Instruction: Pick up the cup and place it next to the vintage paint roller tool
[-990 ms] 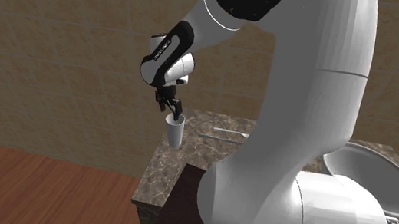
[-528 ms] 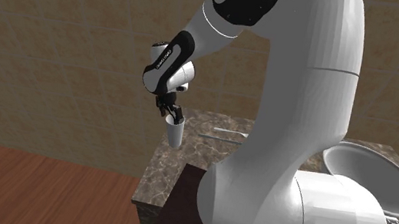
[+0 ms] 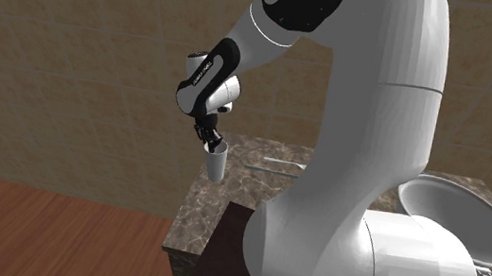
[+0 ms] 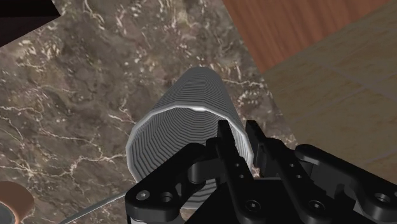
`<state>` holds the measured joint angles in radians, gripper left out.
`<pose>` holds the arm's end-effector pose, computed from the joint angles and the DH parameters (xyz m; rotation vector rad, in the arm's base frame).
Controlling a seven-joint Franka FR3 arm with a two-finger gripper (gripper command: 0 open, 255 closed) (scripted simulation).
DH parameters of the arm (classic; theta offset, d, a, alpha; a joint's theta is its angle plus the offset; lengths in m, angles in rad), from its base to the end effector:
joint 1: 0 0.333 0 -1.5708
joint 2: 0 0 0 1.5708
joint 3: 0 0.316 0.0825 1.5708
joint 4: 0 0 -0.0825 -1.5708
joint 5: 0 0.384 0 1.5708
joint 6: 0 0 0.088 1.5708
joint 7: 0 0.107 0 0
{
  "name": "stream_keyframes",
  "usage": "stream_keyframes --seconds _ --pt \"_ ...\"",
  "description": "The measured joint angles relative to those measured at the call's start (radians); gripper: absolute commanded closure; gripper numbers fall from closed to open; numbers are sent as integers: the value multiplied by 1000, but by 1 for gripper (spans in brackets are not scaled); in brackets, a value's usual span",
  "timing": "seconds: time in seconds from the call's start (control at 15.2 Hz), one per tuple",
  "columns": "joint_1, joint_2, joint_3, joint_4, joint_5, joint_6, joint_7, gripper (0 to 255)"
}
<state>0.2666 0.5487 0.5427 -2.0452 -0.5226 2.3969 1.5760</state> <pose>0.4062 0.4189 0.1956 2.9875 -0.6295 0.0404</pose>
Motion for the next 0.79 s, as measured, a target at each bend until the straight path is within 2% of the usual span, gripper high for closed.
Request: stream_keyframes --seconds 0.46,0.79 --pt "0 0 0 1 0 0 0 255" --pt "-19 -45 27 -6 35 -33 -23 255"
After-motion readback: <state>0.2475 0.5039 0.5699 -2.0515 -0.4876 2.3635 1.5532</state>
